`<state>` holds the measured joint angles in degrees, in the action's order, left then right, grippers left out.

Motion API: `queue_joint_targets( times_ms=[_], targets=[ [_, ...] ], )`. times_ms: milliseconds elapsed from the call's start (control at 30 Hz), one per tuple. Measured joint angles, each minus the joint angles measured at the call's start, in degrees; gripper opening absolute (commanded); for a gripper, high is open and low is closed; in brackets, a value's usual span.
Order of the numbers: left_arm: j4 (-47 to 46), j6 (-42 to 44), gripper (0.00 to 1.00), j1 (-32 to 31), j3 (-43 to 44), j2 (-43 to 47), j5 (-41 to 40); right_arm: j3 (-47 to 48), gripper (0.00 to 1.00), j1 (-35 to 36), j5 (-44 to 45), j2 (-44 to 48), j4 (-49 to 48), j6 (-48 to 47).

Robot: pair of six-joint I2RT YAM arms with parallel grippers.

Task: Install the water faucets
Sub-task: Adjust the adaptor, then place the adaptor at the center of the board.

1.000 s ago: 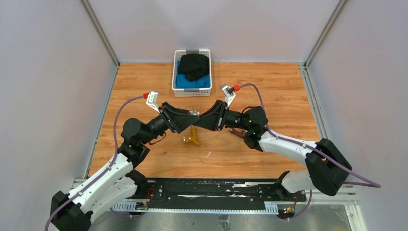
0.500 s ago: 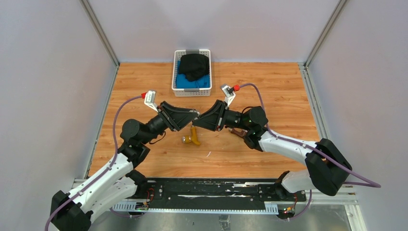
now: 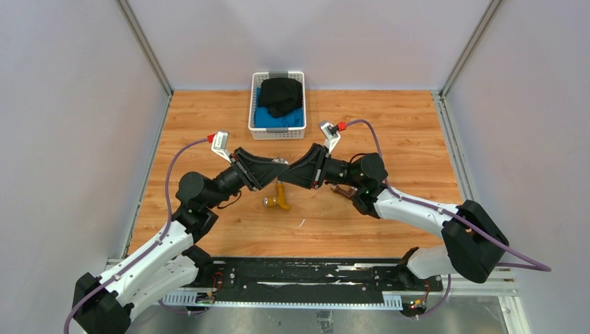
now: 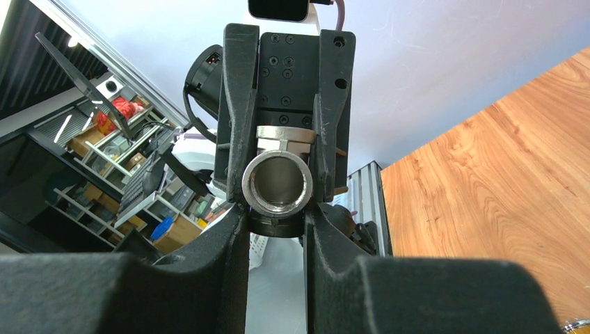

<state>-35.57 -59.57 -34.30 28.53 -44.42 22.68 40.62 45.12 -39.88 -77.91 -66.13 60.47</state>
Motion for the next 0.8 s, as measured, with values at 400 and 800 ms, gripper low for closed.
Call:
queue_joint_targets(
  times_ms=[400, 800],
  targets=[
    [-0.28, -0.44, 0.0, -0.31, 0.0, -0.2, -0.63, 0.02, 0.0, 0.02, -0.13, -0.11, -0.07, -0.02],
    [4.5, 1.14, 0.0, -0.42, -0.79, 2.4, -4.98, 0.04, 0.83, 0.0, 6.95, 10.8, 25.11, -10.82]
  ],
)
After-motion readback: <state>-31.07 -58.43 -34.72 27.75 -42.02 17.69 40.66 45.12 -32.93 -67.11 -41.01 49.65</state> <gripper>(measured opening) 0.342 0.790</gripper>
